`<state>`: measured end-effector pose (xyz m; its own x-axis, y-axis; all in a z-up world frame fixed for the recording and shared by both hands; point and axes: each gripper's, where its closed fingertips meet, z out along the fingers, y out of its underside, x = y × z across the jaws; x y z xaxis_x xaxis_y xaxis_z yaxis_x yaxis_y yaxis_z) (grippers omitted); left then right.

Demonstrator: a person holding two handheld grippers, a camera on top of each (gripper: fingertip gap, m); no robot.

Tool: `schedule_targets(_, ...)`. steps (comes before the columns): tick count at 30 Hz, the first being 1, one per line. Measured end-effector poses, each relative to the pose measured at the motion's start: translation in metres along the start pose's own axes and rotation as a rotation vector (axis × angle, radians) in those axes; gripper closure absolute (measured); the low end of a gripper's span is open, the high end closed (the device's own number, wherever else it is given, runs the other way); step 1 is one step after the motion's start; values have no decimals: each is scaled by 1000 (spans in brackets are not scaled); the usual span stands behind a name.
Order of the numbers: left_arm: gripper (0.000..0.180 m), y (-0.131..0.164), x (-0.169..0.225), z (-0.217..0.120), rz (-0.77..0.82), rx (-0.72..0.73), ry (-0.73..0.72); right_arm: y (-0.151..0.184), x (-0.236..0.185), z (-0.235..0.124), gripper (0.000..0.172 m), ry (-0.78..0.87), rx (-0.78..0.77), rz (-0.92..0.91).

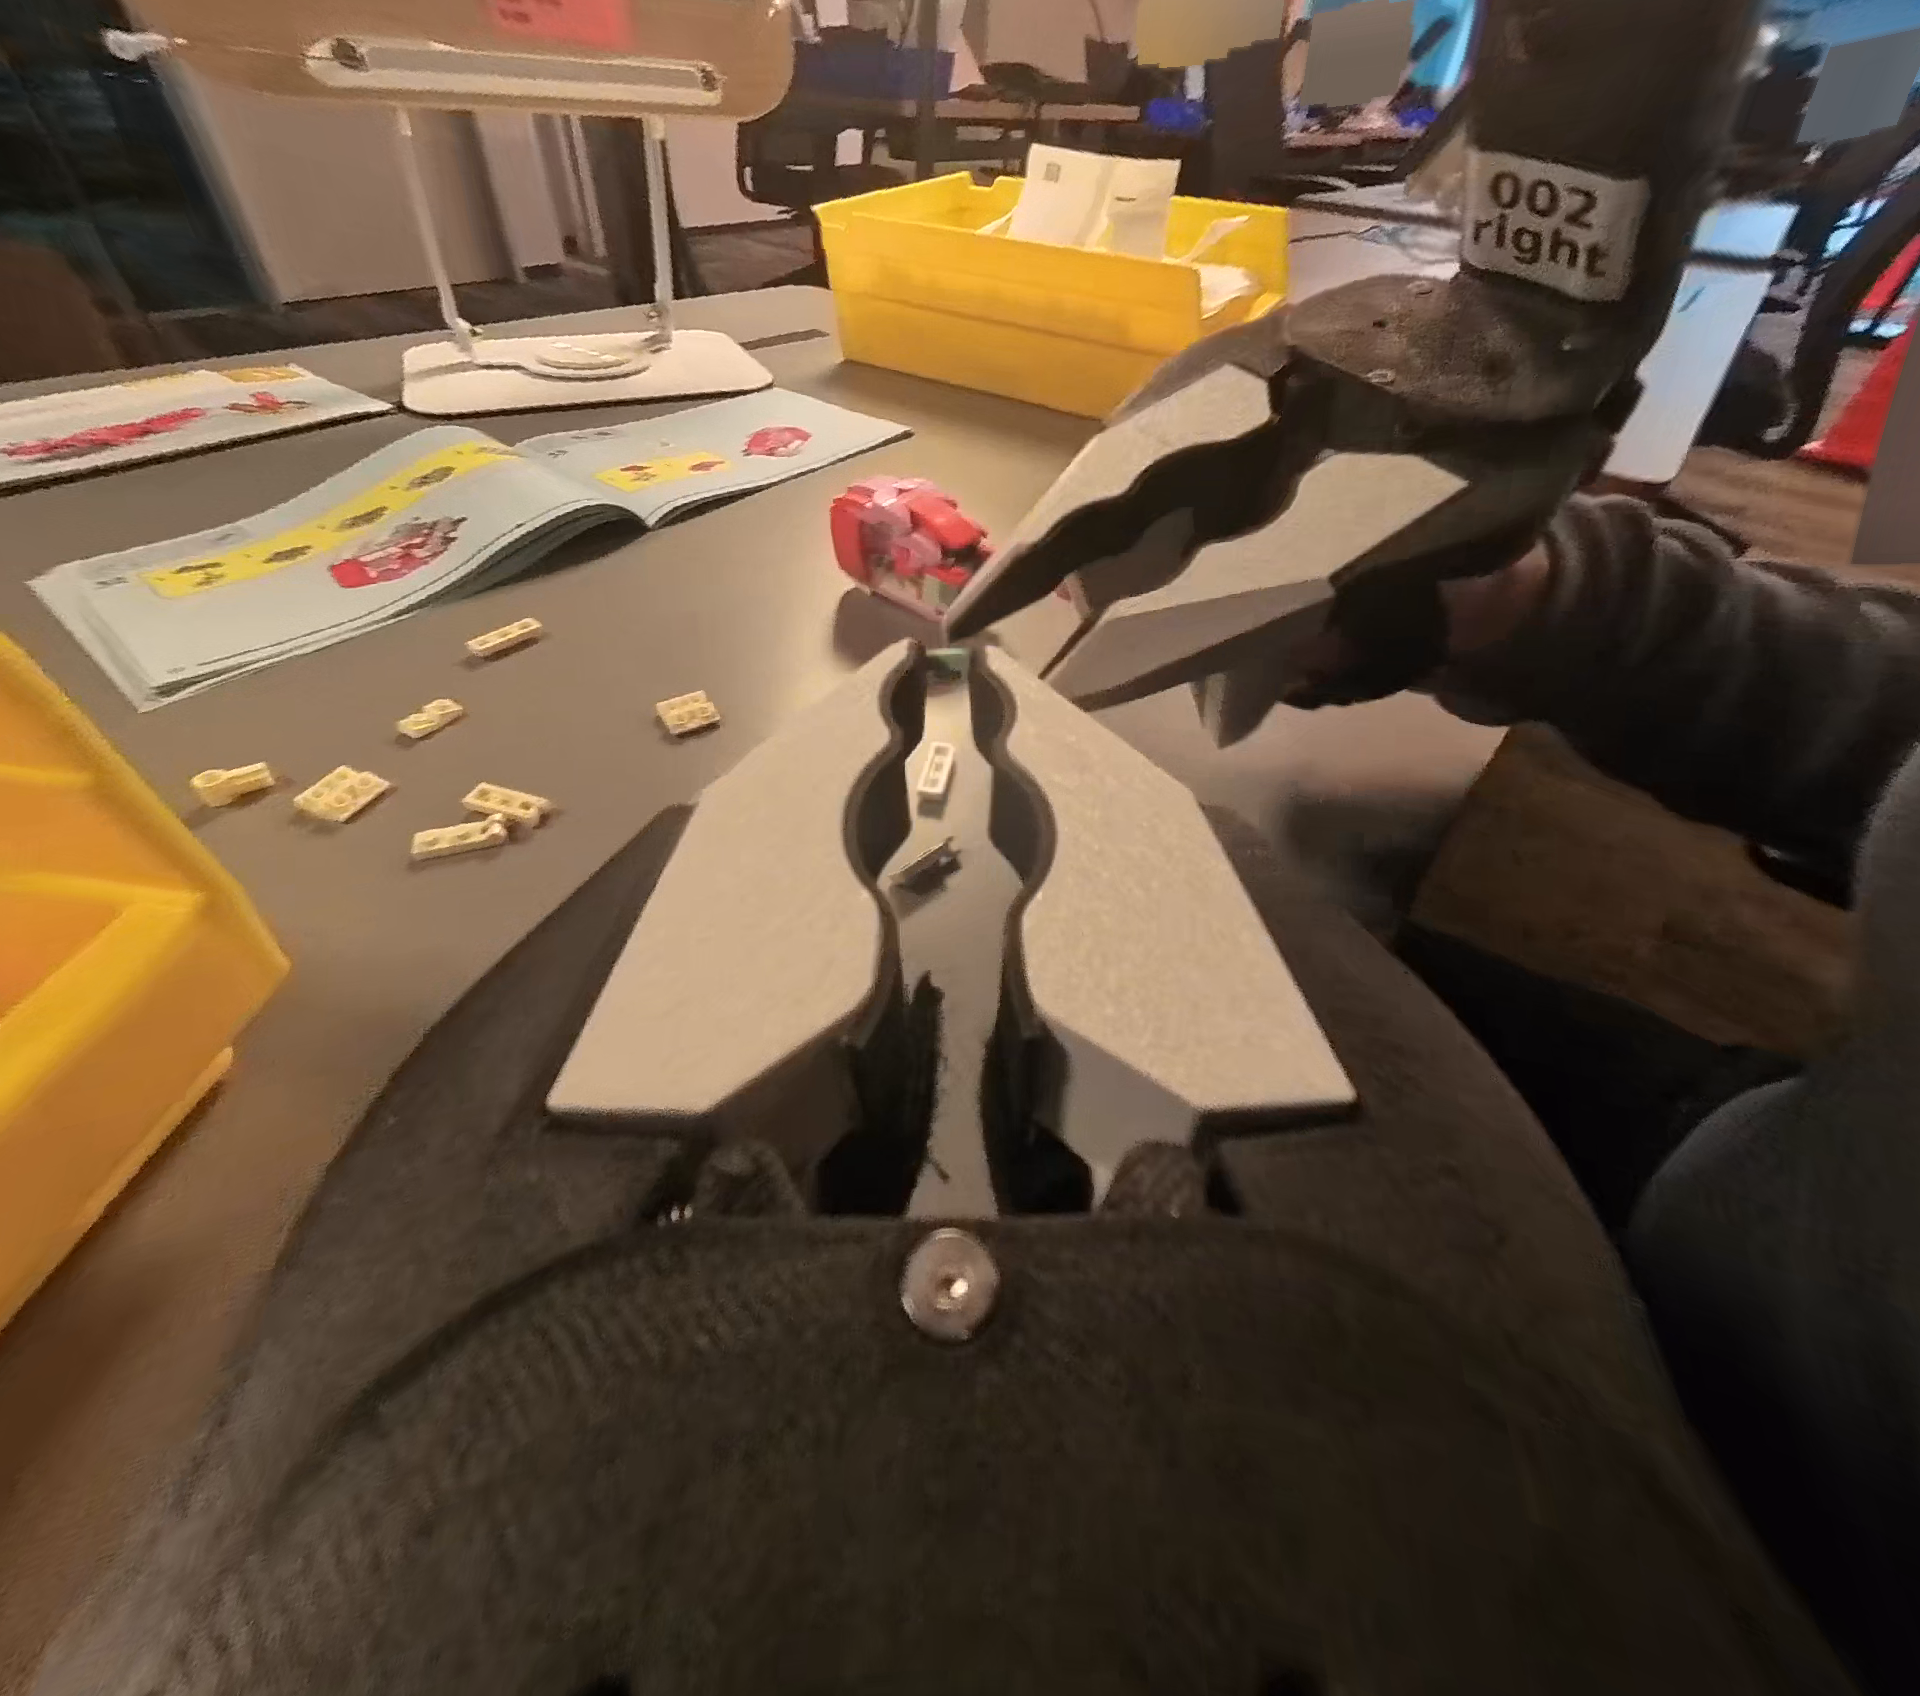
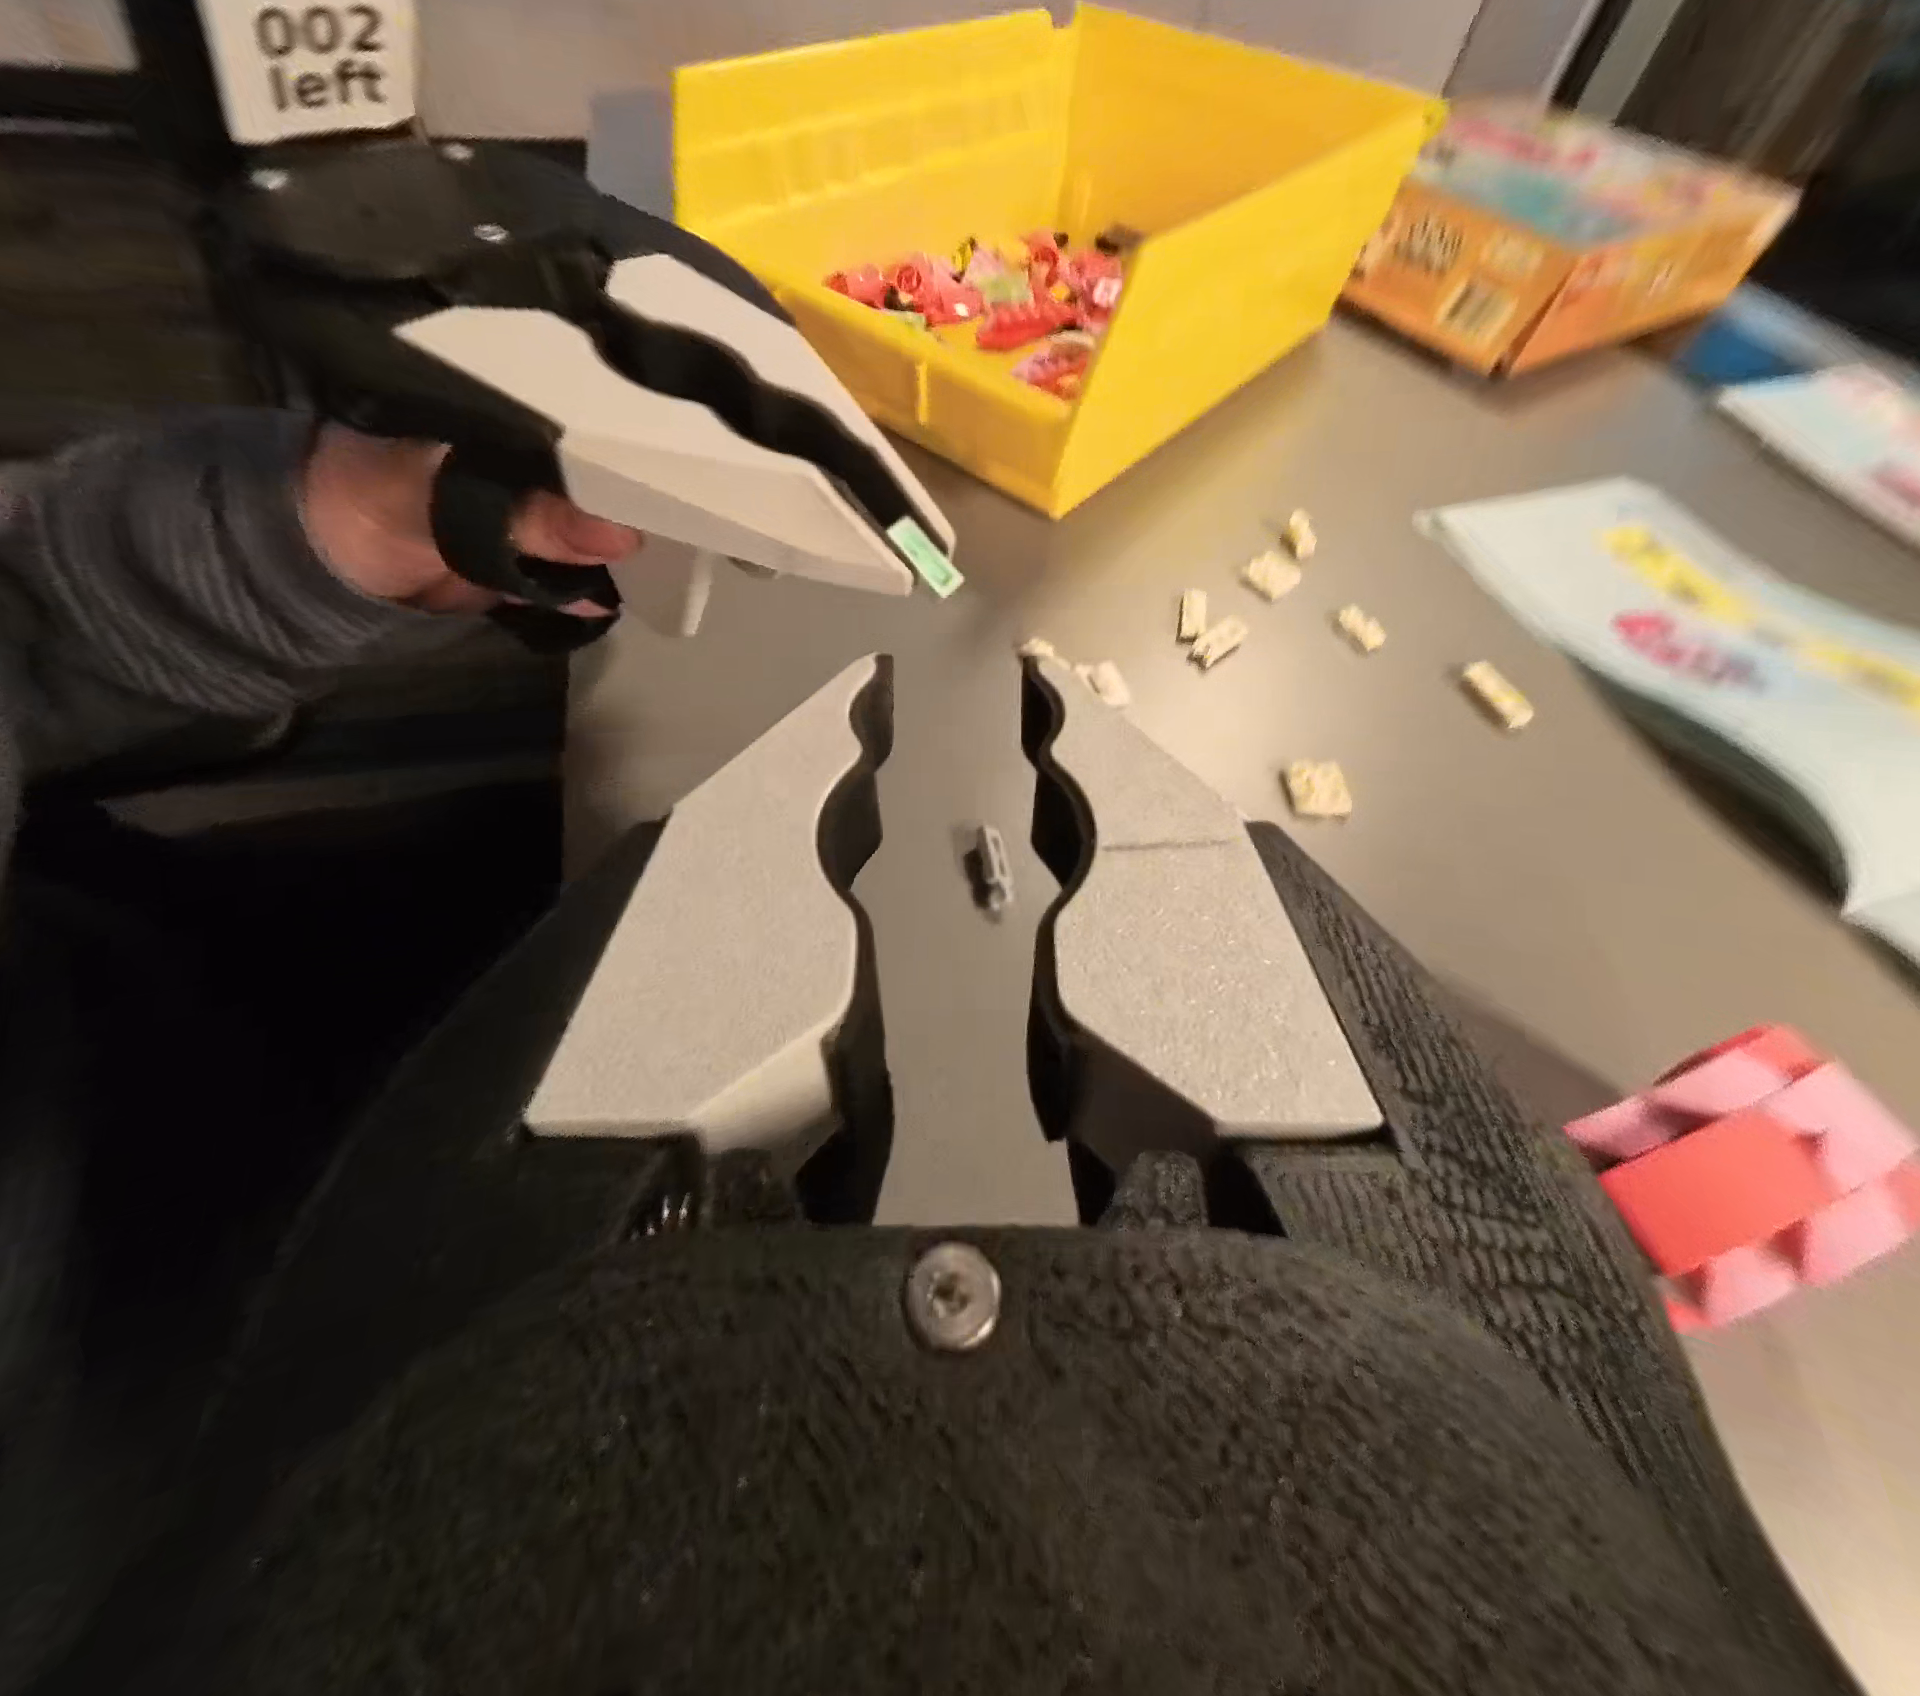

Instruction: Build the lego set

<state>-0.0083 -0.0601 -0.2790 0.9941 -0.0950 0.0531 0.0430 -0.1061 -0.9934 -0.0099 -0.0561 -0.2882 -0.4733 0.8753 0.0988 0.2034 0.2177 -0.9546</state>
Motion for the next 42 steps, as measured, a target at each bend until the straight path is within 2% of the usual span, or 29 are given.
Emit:
schedule_targets(8, 173, -3, 9, 3, -84, -6, 75, -15, -8, -5, 159, 114, 25, -535)
schedule_targets(15, 173, 0, 12, 4, -153, -32, 111, -8, -9, -1, 169, 187, -20, -822)
schedule_targets(20, 173, 13, 15, 1, -258, -153, 186, 1, -13, 0, 170, 186, -49, -1038)
schedule_targets(23, 173, 22, 15, 0, -280, -221, 194, 9, -17, 3, 169, 157, -66, -1087)
schedule_targets(24, 173, 23, 14, -1, -265, -226, 179, 10, -17, 5, 169, 146, -59, -1043)
schedule_targets(25, 173, 24, 10, 0, -257, -229, 146, 11, -15, 6, 169, 127, -55, -945)
schedule_targets(26, 173, 26, 4, 0, -241, -234, 98, 15, -11, 7, 161, 96, -76, -797)
schedule_targets(29, 173, 38, -5, -1, -188, -295, 22, 42, 0, 10, 149, -52, -227, -319)
schedule_targets(32, 173, 44, -6, 2, -163, -320, 3, 64, 7, 12, 147, -115, -342, -41)
schedule_targets(36, 173, 46, -8, 4, -136, -321, -23, 77, 6, 17, 153, -165, -394, 142)
schedule_targets(42, 173, 46, -11, 4, -139, -309, -37, 76, 7, 22, 158, -152, -402, 181)
